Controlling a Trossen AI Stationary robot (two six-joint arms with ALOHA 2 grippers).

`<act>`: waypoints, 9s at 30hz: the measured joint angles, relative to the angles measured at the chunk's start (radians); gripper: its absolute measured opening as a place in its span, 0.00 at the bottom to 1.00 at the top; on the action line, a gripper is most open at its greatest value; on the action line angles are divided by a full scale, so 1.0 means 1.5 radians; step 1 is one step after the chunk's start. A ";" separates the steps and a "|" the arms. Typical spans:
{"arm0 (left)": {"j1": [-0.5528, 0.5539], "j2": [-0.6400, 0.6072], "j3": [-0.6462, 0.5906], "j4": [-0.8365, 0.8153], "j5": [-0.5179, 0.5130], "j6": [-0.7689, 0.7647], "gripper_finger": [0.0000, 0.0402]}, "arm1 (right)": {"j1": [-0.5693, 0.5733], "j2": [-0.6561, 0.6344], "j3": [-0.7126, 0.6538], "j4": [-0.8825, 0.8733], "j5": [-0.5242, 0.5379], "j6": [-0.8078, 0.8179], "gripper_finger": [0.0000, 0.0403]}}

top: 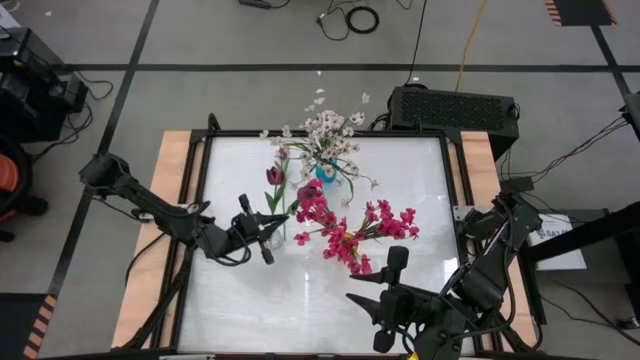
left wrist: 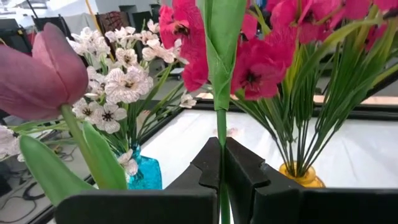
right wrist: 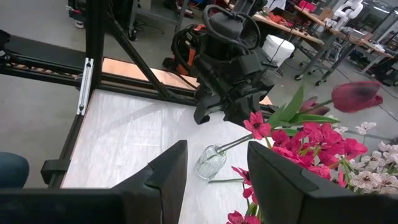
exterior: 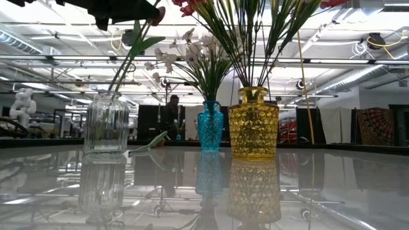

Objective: Sort flowers into vase by color
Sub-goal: Put the bottom red flower into the transparent vase, then put the red flower into the transparent vase

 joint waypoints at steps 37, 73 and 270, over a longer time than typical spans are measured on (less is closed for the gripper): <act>-0.034 -0.039 0.000 -0.276 0.030 -0.111 0.27 | 0.000 0.000 0.000 0.000 -0.001 0.001 0.40; 0.196 -0.217 0.001 -0.779 0.027 -0.612 0.32 | -0.037 0.000 0.000 -0.001 0.160 -0.110 0.40; 0.136 -0.199 0.054 0.275 0.765 -0.070 0.00 | -0.355 0.178 0.000 0.685 -0.476 -0.299 0.56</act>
